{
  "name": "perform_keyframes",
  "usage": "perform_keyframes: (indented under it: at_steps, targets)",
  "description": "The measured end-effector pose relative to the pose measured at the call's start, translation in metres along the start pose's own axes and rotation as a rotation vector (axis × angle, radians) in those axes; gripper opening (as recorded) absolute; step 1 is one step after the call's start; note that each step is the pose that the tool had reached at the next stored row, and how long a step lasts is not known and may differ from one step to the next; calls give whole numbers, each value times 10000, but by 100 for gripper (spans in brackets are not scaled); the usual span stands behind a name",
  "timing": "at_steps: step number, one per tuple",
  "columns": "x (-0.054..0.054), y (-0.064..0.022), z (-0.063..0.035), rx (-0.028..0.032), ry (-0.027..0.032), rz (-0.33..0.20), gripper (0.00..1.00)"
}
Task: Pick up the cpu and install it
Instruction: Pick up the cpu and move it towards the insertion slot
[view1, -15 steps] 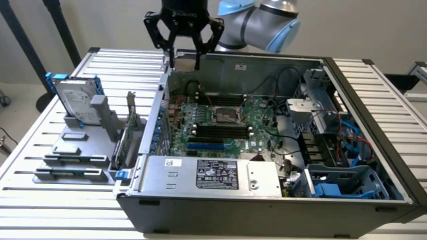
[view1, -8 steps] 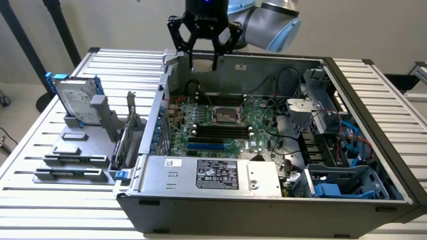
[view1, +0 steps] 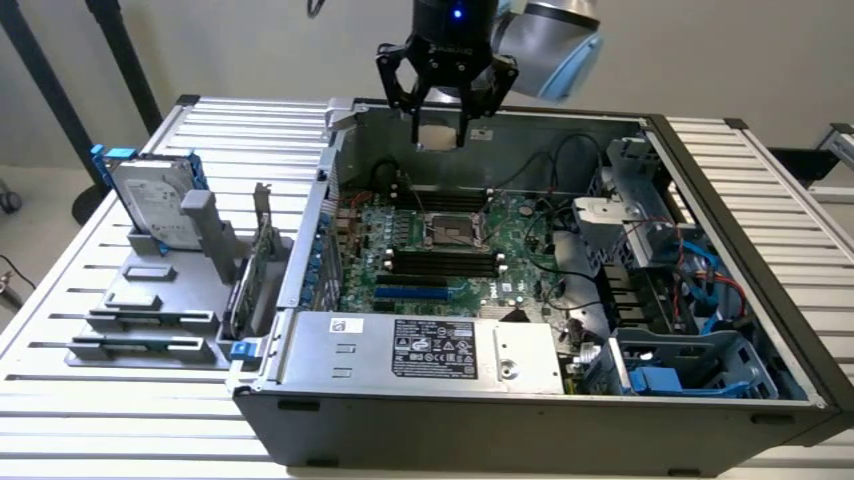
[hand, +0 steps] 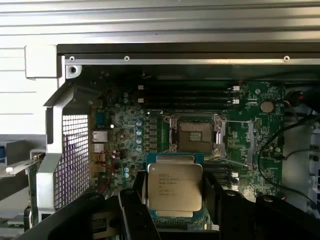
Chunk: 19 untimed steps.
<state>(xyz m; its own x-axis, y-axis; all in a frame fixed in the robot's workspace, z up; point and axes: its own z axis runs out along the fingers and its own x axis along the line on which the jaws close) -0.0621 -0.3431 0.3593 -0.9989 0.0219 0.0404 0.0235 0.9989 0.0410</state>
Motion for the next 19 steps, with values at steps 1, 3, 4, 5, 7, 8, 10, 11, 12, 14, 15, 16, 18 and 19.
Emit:
perform_keyframes:
  at_steps: [1,3,4,5,7,8,10,11,12,14,15,16,18,19]
  targets:
    - [-47,8,17,1,1,1,55]
    - [-136,23,50,-1,0,0,55]
    - [-185,30,67,0,0,1,55]
    - [-221,33,83,-1,0,0,55]
    - [-281,35,118,0,0,0,55]
    - [-300,35,135,-1,0,1,55]
    - [-331,34,170,0,1,1,55]
    - [-341,33,188,1,1,0,55]
    - [-348,33,206,0,1,1,55]
    - [-357,32,241,0,0,0,55]
    - [-359,31,259,0,0,1,55]
    - [-360,31,277,0,0,1,55]
    - [-361,34,315,0,0,1,55]
    - [-362,36,333,0,0,0,55]
